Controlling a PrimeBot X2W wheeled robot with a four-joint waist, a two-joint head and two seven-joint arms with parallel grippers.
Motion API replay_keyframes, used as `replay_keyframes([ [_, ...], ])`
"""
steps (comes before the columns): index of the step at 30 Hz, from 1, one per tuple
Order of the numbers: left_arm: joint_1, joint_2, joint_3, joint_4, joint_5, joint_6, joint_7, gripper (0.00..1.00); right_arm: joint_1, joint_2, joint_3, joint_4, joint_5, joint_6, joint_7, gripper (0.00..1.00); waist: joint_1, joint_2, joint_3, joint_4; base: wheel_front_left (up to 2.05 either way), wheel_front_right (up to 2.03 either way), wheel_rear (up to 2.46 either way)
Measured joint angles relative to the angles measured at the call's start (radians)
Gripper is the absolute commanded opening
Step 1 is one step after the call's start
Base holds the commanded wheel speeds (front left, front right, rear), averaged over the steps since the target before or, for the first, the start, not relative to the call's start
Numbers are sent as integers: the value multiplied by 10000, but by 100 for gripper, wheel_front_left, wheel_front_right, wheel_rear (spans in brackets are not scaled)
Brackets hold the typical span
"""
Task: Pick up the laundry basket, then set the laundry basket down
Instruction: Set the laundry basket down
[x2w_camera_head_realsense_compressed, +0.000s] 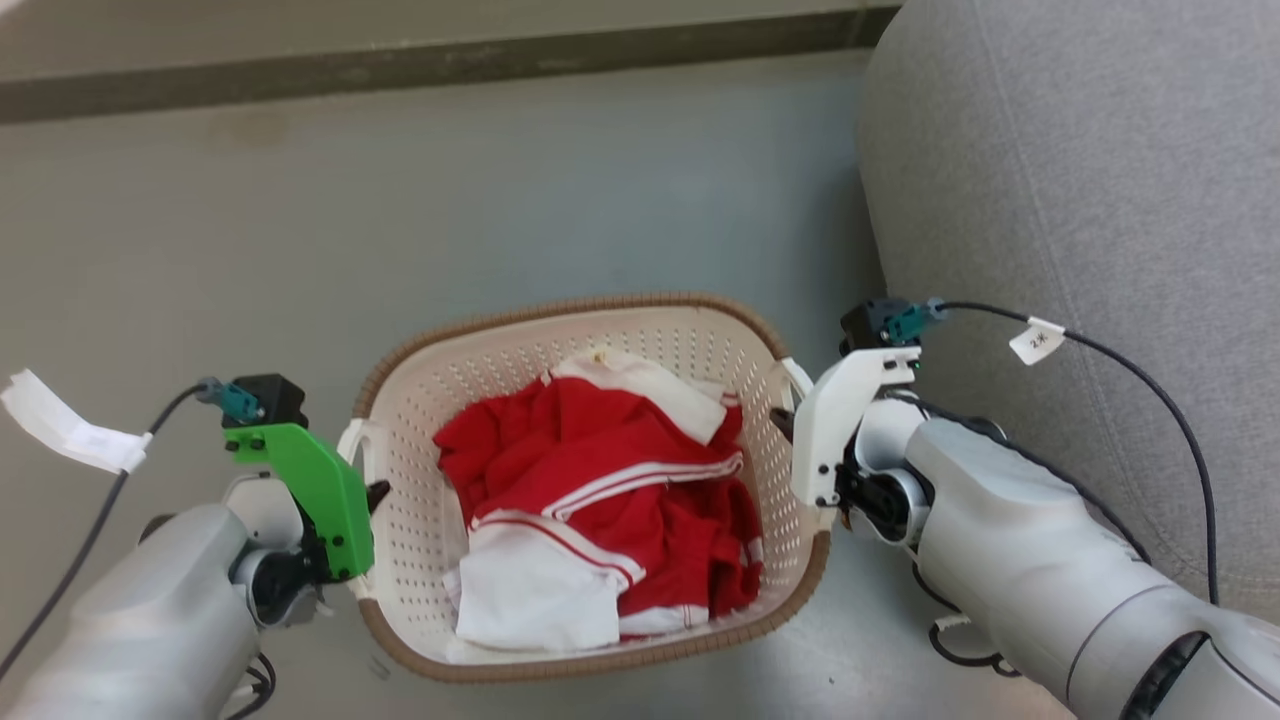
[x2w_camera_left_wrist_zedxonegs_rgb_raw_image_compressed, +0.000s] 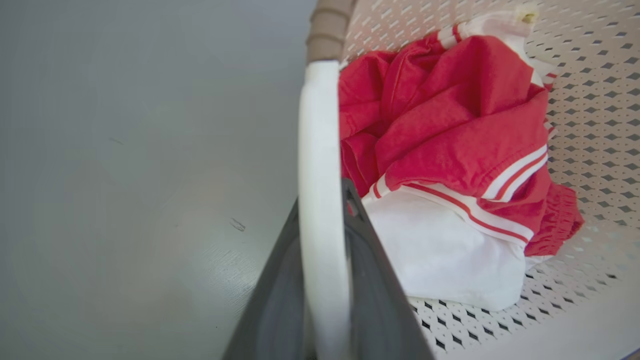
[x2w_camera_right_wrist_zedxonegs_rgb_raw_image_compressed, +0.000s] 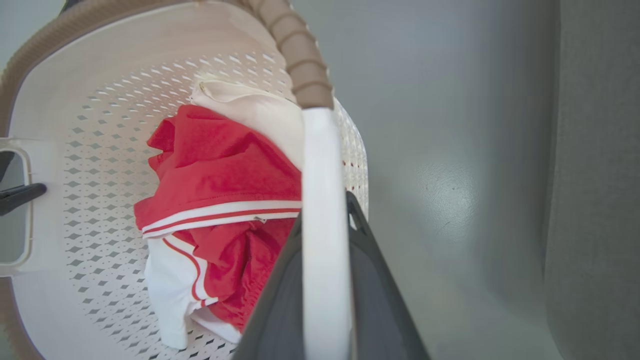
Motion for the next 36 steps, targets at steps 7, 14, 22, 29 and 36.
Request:
replay_keyframes([
  [7, -367, 359, 29, -374, 86, 0, -537, 0, -295, -31, 0, -378, 109, -188, -614, 0, 0, 0, 944, 0, 0, 0, 0],
  [14, -641, 617, 79, -623, 274, 0, -1168, 0, -653, -21, 69, -577, 94, -456, -1218, 0, 0, 0, 1911, 12, 0, 0, 0],
  [22, -928, 905, 102, -846, 499, 0, -1825, 0, -891, 4, 130, -823, 69, -616, -2056, 0, 1, 0, 3010, 34, 0, 0, 0],
  [29, -985, 1022, 94, -966, 602, 0, -2552, 0, -888, 25, 167, -890, 67, -708, -3091, 0, 2, 0, 3850, 70, 0, 0, 0],
  [36, -984, 1060, 42, -1018, 604, 0, -2961, 0, -777, 27, 284, -966, 81, -794, -3685, 0, 2, 0, 4369, 94, 0, 0, 0],
])
